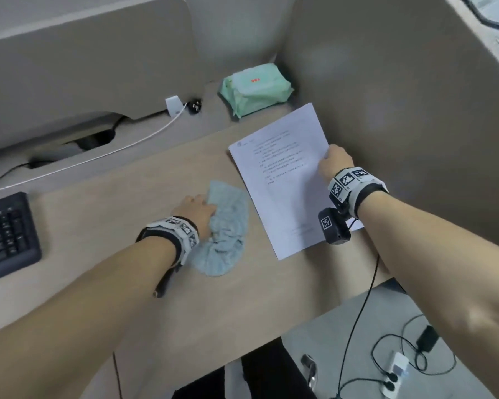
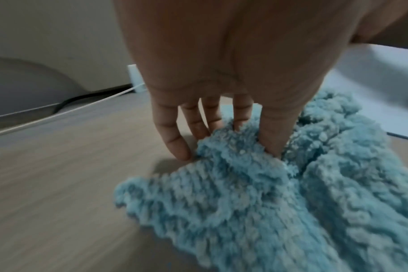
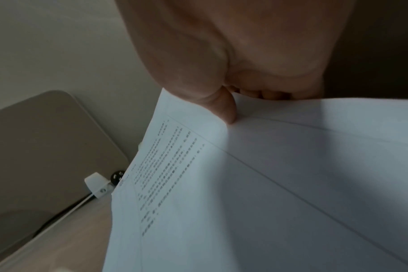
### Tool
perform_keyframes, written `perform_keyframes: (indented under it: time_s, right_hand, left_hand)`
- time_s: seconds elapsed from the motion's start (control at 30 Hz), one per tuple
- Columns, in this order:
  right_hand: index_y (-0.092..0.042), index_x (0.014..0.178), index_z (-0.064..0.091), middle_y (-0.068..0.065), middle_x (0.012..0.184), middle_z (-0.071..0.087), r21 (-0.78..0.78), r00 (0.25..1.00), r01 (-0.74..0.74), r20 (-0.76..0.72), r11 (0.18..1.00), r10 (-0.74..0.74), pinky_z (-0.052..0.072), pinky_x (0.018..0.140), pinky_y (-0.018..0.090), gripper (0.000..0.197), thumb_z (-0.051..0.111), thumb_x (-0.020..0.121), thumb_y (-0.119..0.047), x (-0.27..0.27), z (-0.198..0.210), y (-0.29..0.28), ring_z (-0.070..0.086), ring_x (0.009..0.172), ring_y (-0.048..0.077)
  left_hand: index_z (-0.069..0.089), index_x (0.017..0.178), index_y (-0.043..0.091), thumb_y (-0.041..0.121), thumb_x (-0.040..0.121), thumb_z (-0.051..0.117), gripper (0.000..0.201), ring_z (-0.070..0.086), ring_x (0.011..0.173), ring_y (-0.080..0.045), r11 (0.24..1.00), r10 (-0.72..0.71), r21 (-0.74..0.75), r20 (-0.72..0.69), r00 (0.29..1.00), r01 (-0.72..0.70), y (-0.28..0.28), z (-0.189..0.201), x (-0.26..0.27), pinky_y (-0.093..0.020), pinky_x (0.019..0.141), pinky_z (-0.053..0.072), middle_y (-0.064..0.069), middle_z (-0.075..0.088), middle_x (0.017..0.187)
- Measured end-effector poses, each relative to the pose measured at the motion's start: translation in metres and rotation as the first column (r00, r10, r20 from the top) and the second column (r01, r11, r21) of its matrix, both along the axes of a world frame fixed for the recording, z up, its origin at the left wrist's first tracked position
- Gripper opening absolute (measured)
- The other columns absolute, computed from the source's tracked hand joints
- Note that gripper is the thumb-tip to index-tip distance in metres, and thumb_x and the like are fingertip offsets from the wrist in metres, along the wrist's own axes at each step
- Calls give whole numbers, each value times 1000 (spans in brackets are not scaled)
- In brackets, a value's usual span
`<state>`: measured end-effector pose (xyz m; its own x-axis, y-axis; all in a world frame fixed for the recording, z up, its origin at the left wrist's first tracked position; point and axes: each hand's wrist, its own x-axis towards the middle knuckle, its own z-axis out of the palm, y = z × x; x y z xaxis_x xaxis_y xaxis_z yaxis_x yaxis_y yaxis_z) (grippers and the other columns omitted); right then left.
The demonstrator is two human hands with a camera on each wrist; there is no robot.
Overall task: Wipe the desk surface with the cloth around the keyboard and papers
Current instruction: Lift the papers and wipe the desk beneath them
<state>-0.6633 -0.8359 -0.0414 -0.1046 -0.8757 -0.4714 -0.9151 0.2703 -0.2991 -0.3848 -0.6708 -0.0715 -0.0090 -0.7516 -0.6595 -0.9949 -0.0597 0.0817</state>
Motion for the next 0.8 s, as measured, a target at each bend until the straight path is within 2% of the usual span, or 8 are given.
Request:
perform_keyframes:
  time_s: [0.1,0.17,0.3,0.43,0.5,0.63,0.73,0.8]
  right_hand:
    - [1,120,52,21,123,59,33,999,9,-39,999,-7,38,75,33,28,43,94,-3,6,-11,-7,57,103,35]
    - [2,120,53,21,122,60,59,999,13,-53,998,-10,40,75,33,27,45,94,-4,10,-16,-11,59,105,36]
    - [2,123,51,22,124,60,59,996,53,-76,997,-49,44,76,36,30,47,94,-5,15,-21,-15,60,111,39]
    - [1,132,41,24,135,50,21,992,76,-103,997,-74,45,94,40,39,48,94,-4,15,-17,-11,53,123,39]
    - [-1,133,40,21,137,45,-44,987,-16,-162,999,8,43,95,43,42,52,92,-7,18,-13,-3,48,124,39]
    - [-10,137,40,13,143,37,-73,909,-378,-216,923,356,42,98,46,51,56,92,-30,54,-11,29,40,128,35]
    - [-11,134,42,12,135,43,-49,833,-539,-184,841,522,42,95,45,61,61,88,-45,91,-20,61,43,123,33]
    - [-10,127,44,12,126,50,-47,798,-585,-213,810,564,42,88,43,52,61,88,-40,106,-30,76,50,115,33]
  left_hand:
    - [54,116,21,22,83,61,34,43,116,-35,995,101,16,115,988,-103,-4,6,40,-44,95,45,-11,46,121]
    - [54,122,19,20,83,61,39,43,117,-35,987,161,-6,167,973,-162,-3,9,62,-43,95,45,-12,46,123]
    - [51,123,17,19,82,63,43,43,115,-34,974,227,-7,144,963,-228,-2,6,73,-43,91,45,-12,45,123]
    - [49,123,15,17,82,60,43,42,116,-34,961,277,-44,106,955,-274,-1,3,59,-44,87,47,-13,42,124]
    - [48,124,15,18,82,60,43,42,116,-33,961,276,-42,89,957,-273,-4,4,55,-45,88,48,-13,41,125]
    - [47,125,15,20,82,60,45,43,116,-33,963,267,-45,77,961,-264,-4,5,53,-44,87,47,-13,42,126]
    - [47,126,15,19,84,58,43,43,116,-32,964,260,-69,66,963,-255,-1,3,53,-42,85,45,-12,42,126]
    - [47,126,14,18,84,57,44,42,116,-32,964,259,-77,54,964,-254,2,1,55,-42,85,44,-12,42,127]
